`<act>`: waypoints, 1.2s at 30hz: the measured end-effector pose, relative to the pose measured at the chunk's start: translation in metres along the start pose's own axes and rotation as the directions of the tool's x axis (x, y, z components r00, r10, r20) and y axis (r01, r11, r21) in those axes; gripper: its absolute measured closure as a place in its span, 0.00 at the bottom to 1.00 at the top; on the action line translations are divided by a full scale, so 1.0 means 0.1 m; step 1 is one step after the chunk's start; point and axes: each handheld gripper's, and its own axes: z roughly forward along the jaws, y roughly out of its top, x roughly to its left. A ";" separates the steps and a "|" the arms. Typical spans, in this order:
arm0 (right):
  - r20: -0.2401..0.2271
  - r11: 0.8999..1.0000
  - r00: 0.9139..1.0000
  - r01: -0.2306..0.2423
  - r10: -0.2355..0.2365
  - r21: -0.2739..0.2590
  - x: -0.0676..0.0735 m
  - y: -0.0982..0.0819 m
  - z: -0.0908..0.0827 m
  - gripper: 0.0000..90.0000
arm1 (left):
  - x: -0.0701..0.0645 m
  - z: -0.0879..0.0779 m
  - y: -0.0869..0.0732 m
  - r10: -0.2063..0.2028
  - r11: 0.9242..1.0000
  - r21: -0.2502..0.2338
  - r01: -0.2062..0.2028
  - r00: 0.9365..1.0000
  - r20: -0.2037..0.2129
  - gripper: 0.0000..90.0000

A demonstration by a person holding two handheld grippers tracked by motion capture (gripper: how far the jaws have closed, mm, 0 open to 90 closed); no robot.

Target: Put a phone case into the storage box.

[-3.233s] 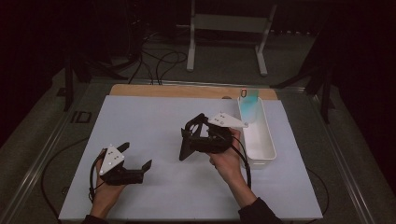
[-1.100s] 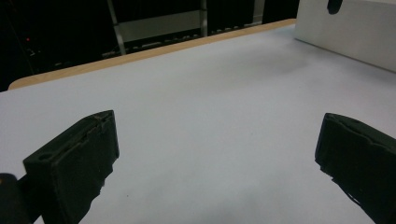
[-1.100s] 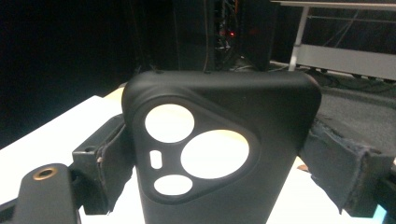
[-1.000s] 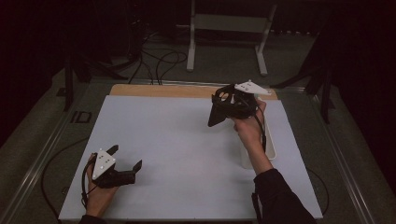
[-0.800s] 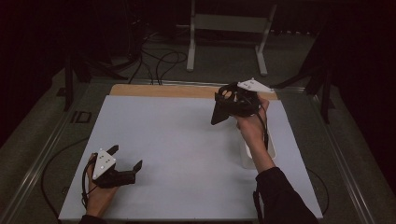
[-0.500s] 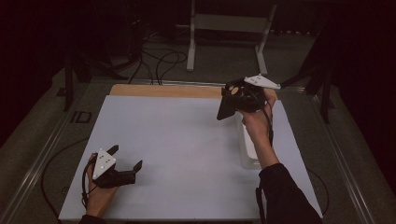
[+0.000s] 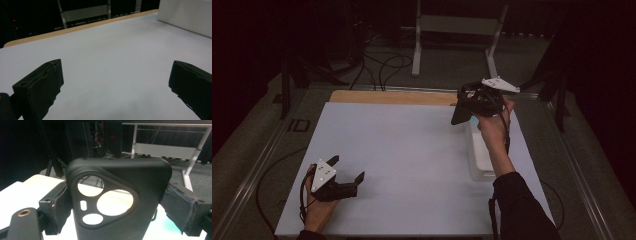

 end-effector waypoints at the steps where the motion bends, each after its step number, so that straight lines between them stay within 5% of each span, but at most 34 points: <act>1: 0.010 1.000 1.000 0.001 -0.001 0.000 -0.02 0.01 0.00 0.16 | 0.00 0.00 0.00 -0.001 1.000 0.000 0.001 1.000 0.000 0.00; 36: 0.147 1.000 0.989 -0.025 0.024 0.006 -0.34 0.02 0.01 0.16 | 0.00 0.00 0.00 -0.001 1.000 -0.002 0.001 1.000 0.000 0.00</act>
